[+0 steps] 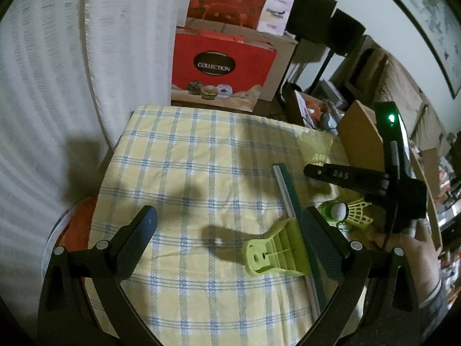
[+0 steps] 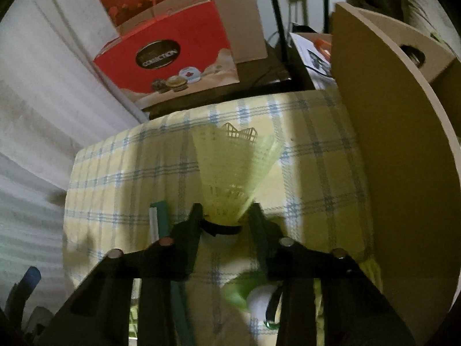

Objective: Organize objects
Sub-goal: 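Move the right gripper to a yellow shuttlecock on the table and grasp it, then grasp a second yellow shuttlecock with the left gripper while the right holds its shuttlecock, then carry both shuttlecocks into the cardboard box and open both grippers, then withdraw both grippers from the cardboard box toward the table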

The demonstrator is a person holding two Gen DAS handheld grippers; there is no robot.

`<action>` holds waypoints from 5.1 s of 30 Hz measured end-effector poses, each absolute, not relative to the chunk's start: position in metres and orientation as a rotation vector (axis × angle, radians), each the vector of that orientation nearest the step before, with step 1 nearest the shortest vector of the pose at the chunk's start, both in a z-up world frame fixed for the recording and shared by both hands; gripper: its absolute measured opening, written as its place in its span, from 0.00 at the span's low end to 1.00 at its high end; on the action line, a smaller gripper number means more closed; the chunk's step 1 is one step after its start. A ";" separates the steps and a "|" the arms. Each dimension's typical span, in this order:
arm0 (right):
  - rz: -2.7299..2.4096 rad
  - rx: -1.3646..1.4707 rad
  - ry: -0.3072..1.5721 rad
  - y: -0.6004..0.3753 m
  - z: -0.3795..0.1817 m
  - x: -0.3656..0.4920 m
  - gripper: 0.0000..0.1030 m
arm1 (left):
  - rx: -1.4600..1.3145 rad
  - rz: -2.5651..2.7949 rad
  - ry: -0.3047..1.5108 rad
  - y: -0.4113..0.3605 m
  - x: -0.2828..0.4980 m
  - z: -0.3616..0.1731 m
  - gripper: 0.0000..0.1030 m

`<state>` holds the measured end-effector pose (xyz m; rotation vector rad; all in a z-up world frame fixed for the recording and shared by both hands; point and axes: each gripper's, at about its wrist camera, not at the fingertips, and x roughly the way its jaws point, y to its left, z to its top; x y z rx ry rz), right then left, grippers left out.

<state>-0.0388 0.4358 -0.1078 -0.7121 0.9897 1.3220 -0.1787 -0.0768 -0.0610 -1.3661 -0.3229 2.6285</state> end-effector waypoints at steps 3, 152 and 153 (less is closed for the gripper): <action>1.347 -0.718 0.969 0.434 -0.103 -0.041 0.24 | -1.368 2.621 -0.310 -0.074 -0.177 -0.061 0.97; 1.227 -0.562 0.719 0.369 0.032 0.188 0.43 | -1.228 2.388 -0.076 0.215 -0.279 -0.004 0.56; 1.227 -0.563 0.710 0.367 0.034 0.185 0.44 | -1.225 2.393 -0.076 0.213 -0.277 -0.003 0.56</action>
